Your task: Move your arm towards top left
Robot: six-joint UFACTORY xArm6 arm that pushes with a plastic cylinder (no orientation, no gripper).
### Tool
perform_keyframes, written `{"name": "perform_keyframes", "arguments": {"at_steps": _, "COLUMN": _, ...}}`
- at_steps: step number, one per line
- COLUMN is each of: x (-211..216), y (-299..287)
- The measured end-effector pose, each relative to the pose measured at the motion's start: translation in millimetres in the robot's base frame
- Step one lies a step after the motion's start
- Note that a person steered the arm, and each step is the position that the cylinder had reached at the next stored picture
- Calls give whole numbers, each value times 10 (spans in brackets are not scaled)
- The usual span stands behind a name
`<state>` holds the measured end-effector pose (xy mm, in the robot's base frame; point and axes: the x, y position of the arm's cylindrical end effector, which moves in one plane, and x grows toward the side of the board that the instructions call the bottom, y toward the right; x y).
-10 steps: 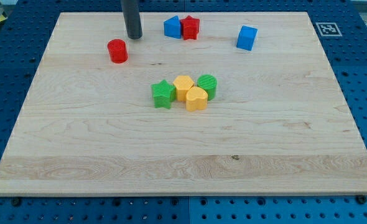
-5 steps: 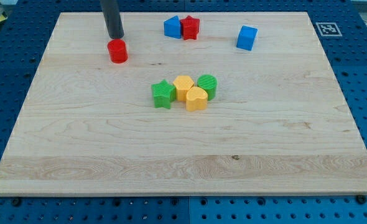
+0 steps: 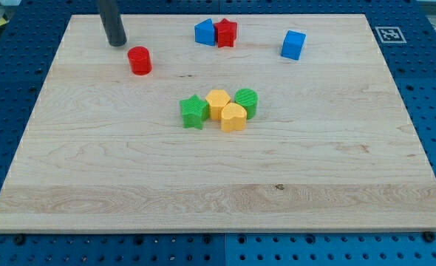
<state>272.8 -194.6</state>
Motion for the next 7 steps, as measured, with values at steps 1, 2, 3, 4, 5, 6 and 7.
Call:
{"name": "perform_keyframes", "arguments": {"at_steps": 1, "x": 0, "y": -64}}
{"name": "perform_keyframes", "arguments": {"at_steps": 2, "x": 0, "y": -120}}
{"name": "perform_keyframes", "arguments": {"at_steps": 3, "x": 0, "y": -173}}
{"name": "perform_keyframes", "arguments": {"at_steps": 4, "x": 0, "y": -236}}
{"name": "perform_keyframes", "arguments": {"at_steps": 5, "x": 0, "y": -298}}
{"name": "perform_keyframes", "arguments": {"at_steps": 6, "x": 0, "y": -354}}
{"name": "perform_keyframes", "arguments": {"at_steps": 7, "x": 0, "y": -409}}
